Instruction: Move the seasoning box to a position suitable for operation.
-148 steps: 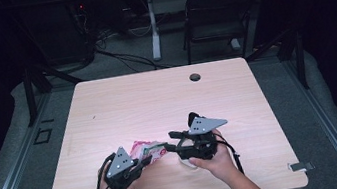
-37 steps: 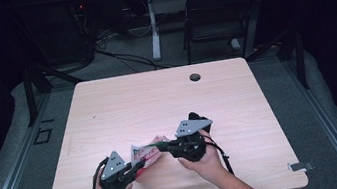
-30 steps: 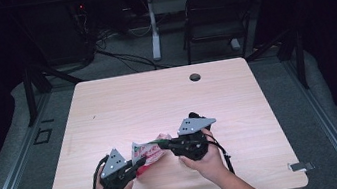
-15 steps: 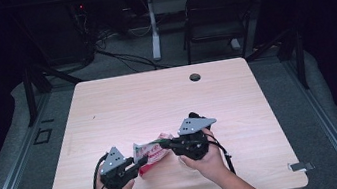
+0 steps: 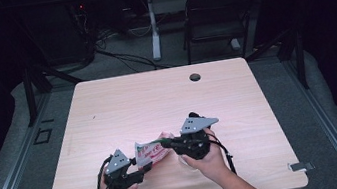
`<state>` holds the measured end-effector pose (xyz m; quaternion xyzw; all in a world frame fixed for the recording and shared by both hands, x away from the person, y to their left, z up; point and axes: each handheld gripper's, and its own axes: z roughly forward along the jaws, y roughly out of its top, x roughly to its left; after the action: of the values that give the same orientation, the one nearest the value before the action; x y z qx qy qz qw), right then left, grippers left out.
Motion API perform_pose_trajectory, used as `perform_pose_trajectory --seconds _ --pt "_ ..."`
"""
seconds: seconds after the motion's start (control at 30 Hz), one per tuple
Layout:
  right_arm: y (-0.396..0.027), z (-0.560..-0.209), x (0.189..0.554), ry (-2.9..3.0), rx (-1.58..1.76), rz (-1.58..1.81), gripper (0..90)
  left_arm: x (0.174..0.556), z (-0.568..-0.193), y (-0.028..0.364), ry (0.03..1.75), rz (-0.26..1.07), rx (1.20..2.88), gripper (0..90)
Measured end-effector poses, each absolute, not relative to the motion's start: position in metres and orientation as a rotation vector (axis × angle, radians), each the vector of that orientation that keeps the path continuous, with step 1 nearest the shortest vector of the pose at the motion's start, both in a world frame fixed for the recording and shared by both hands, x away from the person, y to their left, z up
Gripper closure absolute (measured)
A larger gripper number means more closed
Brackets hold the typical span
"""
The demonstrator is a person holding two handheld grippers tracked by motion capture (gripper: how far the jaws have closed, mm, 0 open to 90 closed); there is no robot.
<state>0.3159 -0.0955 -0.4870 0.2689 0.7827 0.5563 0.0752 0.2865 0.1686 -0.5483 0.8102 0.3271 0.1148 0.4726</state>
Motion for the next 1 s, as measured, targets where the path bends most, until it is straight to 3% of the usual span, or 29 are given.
perform_pose_trajectory --seconds 1.0 --pt "-0.107 -0.491 0.312 2.333 0.822 1.705 90.0 0.301 -0.576 0.158 0.843 0.238 2.048 42.8"
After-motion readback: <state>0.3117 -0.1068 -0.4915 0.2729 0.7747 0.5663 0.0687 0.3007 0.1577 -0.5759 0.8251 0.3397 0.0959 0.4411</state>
